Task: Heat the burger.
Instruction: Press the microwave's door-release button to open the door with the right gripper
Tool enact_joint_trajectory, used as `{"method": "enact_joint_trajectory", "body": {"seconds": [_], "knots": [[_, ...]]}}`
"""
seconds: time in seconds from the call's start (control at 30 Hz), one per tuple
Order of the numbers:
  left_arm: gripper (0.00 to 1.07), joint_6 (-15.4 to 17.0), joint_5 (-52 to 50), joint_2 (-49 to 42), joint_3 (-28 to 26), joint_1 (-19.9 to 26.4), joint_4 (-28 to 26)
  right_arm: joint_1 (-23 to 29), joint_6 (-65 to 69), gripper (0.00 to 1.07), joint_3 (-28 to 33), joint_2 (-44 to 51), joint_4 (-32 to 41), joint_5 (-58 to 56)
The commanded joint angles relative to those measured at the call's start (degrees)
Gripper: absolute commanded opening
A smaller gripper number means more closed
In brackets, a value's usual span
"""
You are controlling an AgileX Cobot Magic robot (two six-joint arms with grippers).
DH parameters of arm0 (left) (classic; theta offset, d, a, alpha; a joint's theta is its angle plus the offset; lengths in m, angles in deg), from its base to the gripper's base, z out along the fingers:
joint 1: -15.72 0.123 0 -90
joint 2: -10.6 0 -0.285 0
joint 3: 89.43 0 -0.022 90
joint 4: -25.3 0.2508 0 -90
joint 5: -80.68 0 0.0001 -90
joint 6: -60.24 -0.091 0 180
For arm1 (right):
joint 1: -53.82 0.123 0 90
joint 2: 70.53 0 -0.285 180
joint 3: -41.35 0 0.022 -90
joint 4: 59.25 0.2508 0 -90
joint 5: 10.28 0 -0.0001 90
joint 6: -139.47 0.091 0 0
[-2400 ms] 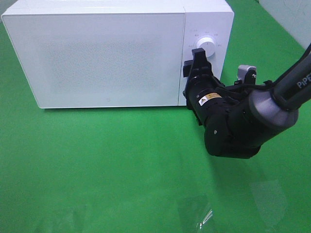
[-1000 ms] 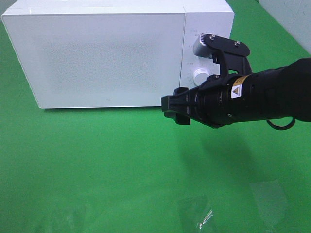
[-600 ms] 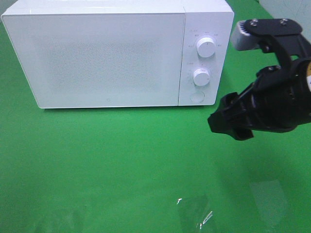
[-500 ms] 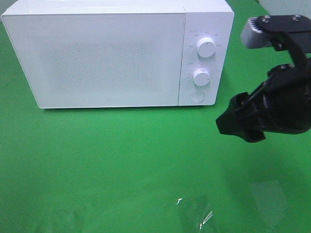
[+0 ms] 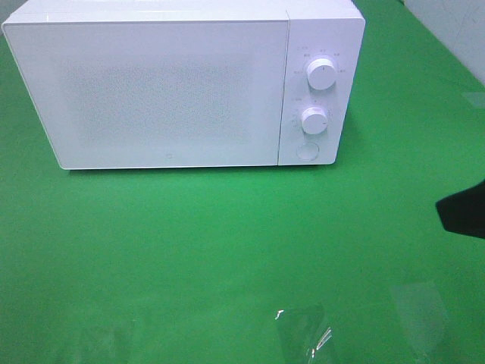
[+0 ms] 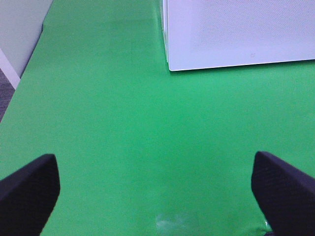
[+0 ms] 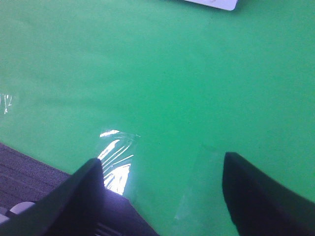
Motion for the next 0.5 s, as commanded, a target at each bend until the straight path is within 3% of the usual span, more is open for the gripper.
{"method": "enact_joint_trajectory", "body": {"seconds": [0.03,0.13,0.2,0.27,0.5], "knots": [[0.98,0.0,-0.7,-0.3,0.2,0.2,-0.2,-1.6,-0.6,0.65,2.5,6.7,-1.3,-1.5],[0.98,0.0,-0.7,-0.3,0.2,0.2,-0.2,-2.9,-0.6,0.65,3.0,8.1,-0.9,-2.0],[0.98,0.0,-0.7,-0.3,0.2,0.2,-0.2,-5.8,-0.6,0.65,3.7,10.4,-0.6,-3.0],[0.98,0.0,-0.7,-0.3,0.2,0.2,-0.2,-12.4,-1.5,0.65,4.2,16.0,-0.5,-4.6],[0.98,0.0,-0.7,-0.3,0.2,0.2,-0.2,-20.5,-5.5,0.65,4.2,25.2,-0.4,-8.1]]}}
